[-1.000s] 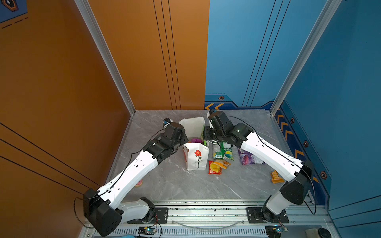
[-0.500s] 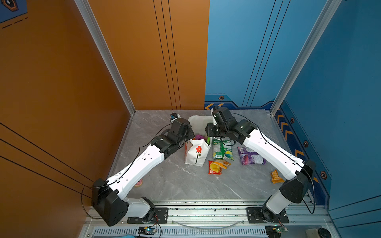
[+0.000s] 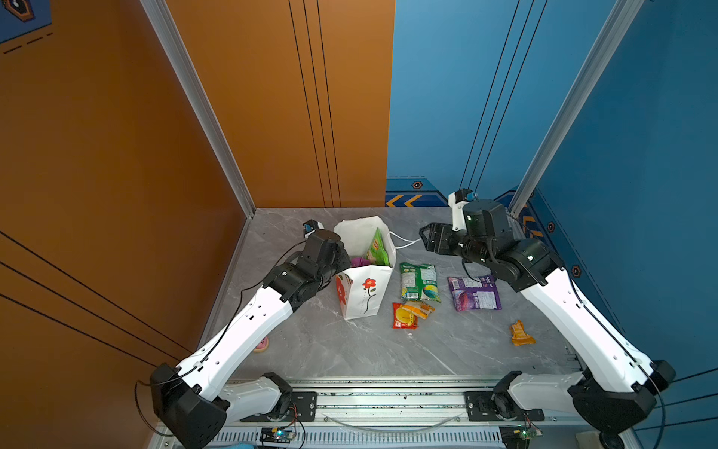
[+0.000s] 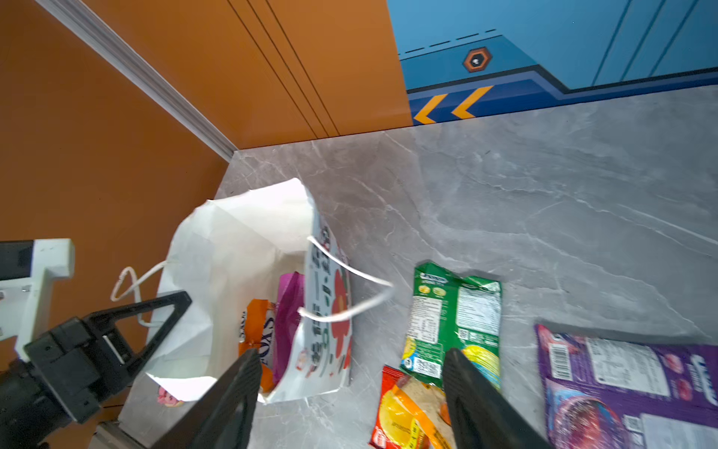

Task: Place the snacks into the paper bag
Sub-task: 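Move the right gripper over to the purple Fox's Berries bag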

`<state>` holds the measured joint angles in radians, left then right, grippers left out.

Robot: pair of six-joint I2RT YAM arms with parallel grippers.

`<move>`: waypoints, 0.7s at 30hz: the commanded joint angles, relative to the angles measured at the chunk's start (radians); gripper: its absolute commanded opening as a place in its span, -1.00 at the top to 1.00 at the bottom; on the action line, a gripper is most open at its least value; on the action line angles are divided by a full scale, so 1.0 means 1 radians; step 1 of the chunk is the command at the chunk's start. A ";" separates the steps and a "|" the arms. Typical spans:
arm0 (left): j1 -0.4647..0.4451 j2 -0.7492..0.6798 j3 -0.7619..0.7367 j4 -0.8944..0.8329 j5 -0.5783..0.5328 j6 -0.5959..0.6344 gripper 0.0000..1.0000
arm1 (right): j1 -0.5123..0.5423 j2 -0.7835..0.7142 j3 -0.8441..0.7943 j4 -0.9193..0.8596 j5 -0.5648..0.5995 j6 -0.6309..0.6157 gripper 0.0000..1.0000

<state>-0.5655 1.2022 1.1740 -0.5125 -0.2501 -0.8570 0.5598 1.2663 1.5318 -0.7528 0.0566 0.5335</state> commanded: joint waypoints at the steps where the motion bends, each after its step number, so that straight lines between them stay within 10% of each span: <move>1: 0.016 -0.015 -0.017 0.080 0.028 0.018 1.00 | -0.091 -0.046 -0.114 -0.013 0.076 0.033 -0.87; 10: 0.049 -0.029 -0.039 0.099 0.070 0.041 1.00 | -0.415 -0.089 -0.451 0.110 0.004 0.093 -0.99; 21: 0.085 -0.028 -0.055 0.147 0.144 0.112 1.00 | -0.527 0.116 -0.534 0.205 -0.021 0.065 -1.00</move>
<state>-0.4953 1.1900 1.1305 -0.4389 -0.1356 -0.7921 0.0505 1.3445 1.0252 -0.5991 0.0639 0.6083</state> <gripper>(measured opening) 0.044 0.998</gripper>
